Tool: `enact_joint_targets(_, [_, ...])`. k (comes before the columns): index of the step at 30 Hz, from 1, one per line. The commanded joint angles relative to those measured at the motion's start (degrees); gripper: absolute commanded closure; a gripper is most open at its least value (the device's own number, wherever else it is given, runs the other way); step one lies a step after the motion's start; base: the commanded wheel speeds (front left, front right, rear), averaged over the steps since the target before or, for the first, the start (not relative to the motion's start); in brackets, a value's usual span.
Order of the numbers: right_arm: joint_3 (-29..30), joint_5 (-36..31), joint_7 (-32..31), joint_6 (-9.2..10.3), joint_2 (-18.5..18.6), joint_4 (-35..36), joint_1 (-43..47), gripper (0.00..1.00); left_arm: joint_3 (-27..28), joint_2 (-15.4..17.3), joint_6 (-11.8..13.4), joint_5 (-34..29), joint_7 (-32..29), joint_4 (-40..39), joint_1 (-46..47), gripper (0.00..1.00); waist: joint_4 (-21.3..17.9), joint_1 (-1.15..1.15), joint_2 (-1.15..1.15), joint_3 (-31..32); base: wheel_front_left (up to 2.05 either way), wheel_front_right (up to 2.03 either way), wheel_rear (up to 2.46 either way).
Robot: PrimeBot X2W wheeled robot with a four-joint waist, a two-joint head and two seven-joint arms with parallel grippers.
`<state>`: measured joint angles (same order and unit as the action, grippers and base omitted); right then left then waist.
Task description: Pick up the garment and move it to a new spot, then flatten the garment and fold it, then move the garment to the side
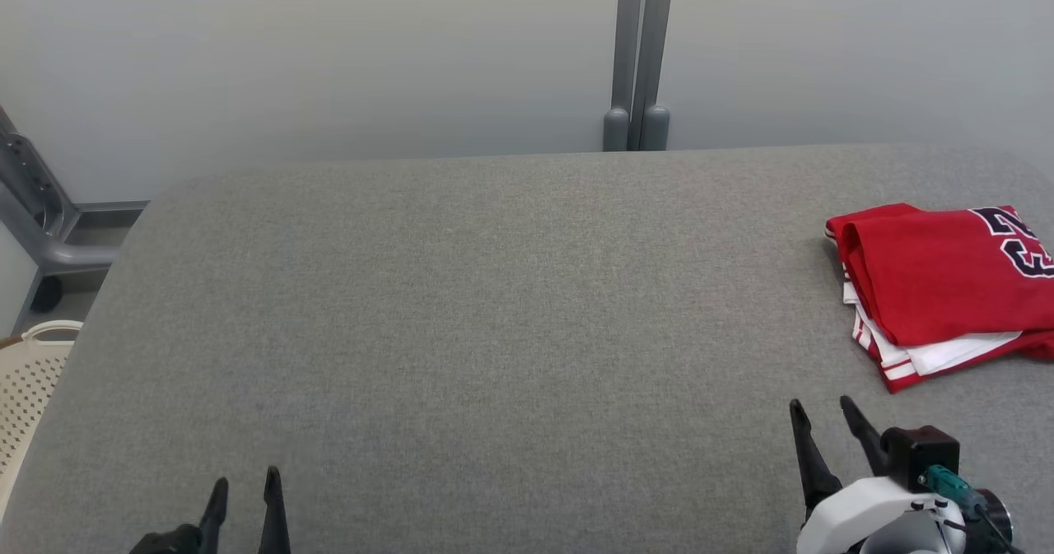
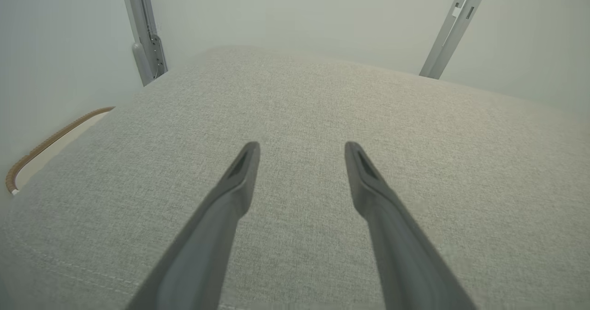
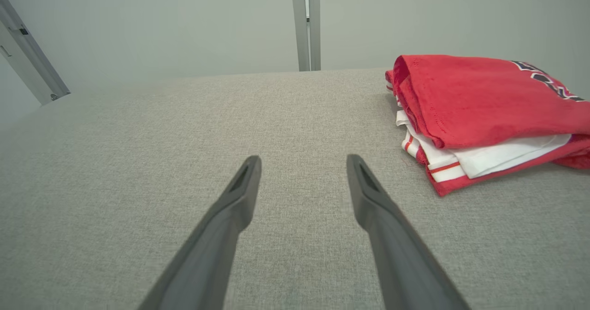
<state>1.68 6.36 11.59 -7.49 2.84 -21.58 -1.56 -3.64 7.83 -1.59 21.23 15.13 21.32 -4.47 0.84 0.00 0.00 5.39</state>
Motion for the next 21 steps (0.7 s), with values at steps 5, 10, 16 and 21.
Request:
enact_joint_targets(5, [0.55, 1.67, -0.76, 0.00, -0.33, -1.82, 0.68, 1.00, 0.22, -0.54, -0.12, 1.44, -0.72, 1.69, -0.60, 1.00, 0.00, 0.00, 0.00, -0.07, 0.00, 0.00, 0.00])
enact_joint_targets(10, [1.14, 7.76, -2.14, 0.00, -0.30, -0.95, 0.48, 1.00, 1.05, -0.83, -0.53, 6.36, -2.55, 1.14, 0.34, 1.00, -0.04, 0.00, 0.00, -0.29, 0.00, 0.00, 0.00])
enact_joint_targets(16, [1.07, 14.63, -2.90, 0.00, -0.26, 0.82, 0.98, 1.00, 1.68, -1.17, -1.00, 11.91, -4.33, 0.22, 1.14, 1.00, -0.08, 0.00, 0.00, -0.55, 0.00, 0.00, 0.00])
enact_joint_targets(21, [1.20, 20.89, -3.75, 0.00, -0.22, 2.27, 1.28, 1.00, 2.32, -1.50, -1.44, 17.05, -6.01, -0.58, 1.94, 1.00, -0.12, 0.00, 0.00, -0.81, 0.00, 0.00, 0.00])
